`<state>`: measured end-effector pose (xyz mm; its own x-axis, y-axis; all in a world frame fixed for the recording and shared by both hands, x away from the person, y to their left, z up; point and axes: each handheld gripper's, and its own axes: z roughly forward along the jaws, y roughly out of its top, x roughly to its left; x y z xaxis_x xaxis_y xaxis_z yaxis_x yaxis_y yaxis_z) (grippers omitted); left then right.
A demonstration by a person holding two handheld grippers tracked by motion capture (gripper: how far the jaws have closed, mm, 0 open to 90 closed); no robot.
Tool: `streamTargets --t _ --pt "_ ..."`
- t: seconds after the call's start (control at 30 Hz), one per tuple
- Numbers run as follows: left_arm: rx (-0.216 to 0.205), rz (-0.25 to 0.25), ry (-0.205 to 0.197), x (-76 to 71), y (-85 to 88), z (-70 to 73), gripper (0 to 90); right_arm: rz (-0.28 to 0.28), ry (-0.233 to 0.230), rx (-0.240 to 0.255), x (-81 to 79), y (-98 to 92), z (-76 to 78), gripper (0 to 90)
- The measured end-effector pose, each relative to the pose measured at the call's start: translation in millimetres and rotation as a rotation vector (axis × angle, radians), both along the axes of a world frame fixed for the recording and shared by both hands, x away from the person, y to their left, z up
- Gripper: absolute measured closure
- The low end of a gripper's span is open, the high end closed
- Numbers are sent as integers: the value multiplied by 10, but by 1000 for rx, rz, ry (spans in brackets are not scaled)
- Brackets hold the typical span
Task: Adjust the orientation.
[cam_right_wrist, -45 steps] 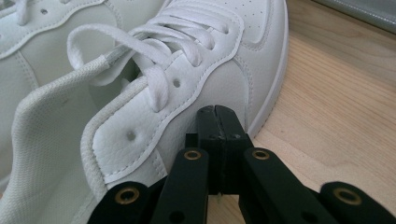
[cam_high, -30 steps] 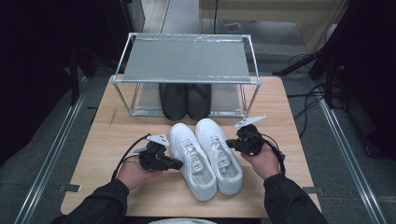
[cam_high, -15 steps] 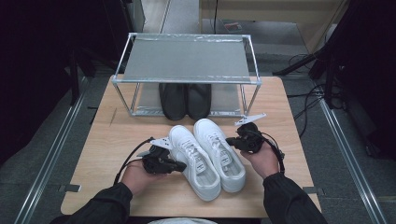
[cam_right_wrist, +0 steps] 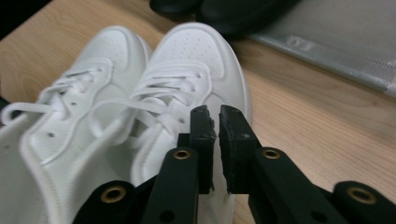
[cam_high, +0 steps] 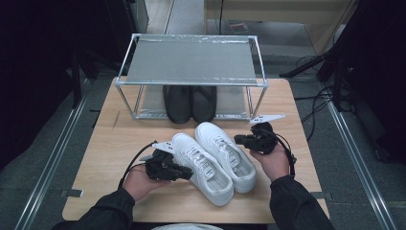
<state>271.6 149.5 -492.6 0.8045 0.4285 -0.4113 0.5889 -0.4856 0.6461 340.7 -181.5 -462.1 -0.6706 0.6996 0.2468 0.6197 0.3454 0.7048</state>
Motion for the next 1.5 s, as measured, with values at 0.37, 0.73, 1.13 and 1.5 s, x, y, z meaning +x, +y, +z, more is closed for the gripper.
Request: streamTargets --t 0.37,0.73,1.13,1.5 --pt "-8 41 -41 -19 197 195 610 -4 -63 51 -359 -1 227 694" --pt "-12 57 -92 -1 319 249 520 57 -51 45 -617 201 186 634" --pt "-37 92 -120 160 489 315 445 47 -33 20 -723 334 86 535" --pt "-44 115 -133 256 562 372 442 39 8 1 -765 487 -35 425"
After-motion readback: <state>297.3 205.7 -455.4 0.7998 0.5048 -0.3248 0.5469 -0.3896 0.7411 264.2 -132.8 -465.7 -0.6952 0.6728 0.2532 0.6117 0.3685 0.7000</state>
